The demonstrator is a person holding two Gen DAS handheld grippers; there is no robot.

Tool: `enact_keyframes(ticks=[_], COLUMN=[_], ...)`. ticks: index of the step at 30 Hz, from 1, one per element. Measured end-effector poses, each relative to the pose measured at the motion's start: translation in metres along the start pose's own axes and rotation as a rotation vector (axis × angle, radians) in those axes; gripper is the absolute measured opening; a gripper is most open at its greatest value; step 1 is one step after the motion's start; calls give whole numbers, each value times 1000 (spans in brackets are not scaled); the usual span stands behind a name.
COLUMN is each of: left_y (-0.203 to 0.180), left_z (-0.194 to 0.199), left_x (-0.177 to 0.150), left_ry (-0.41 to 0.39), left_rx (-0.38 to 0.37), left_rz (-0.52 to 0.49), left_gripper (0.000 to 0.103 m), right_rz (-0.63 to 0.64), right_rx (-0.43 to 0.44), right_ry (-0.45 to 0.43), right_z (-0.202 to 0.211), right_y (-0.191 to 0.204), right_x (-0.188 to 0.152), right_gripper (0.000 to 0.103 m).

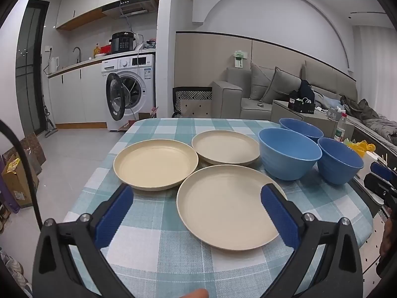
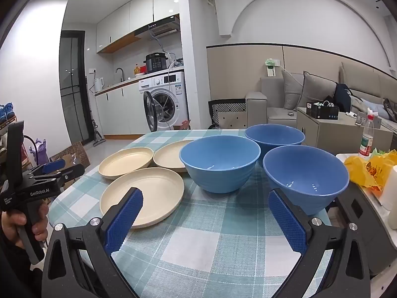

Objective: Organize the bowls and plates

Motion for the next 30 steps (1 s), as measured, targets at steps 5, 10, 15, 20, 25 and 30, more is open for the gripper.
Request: enact_keyframes(ticks=[5,10,15,20,25,30], left_y=[0,2,-1,1,1,3], left_z=[0,-1,1,3,3,3], left_x=[0,0,0,1,0,4], left_ry=[-1,-2,-5,-4,-5,-7], left_rx=[0,3,6,5,6,9], left_rz=[-3,-11,-8,-9,-11,-10], left_gripper=[103,103,103,103,103,103], right_rz=[-3,-11,-12,-11,-12,-12], right_rx=[1,2,4,1,1,0], right_ry=[-2,0,1,-1,-2,0], right_z=[0,0,1,1,3,2], right_y=[0,-2,-1,-1,-4,-3], right_x=[0,0,0,0,1,0], right_gripper=[103,103,103,103,103,103])
Point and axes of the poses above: each gripper's, at about its wrist camera, not at the fingertips, and z roughly against the way its jaws point, y to its left, x to its top, the point moved 9 cm from there along -z, roughly the way its jaws point, and after that the axes turned 4 degrees about y, right-handed, at the moved point
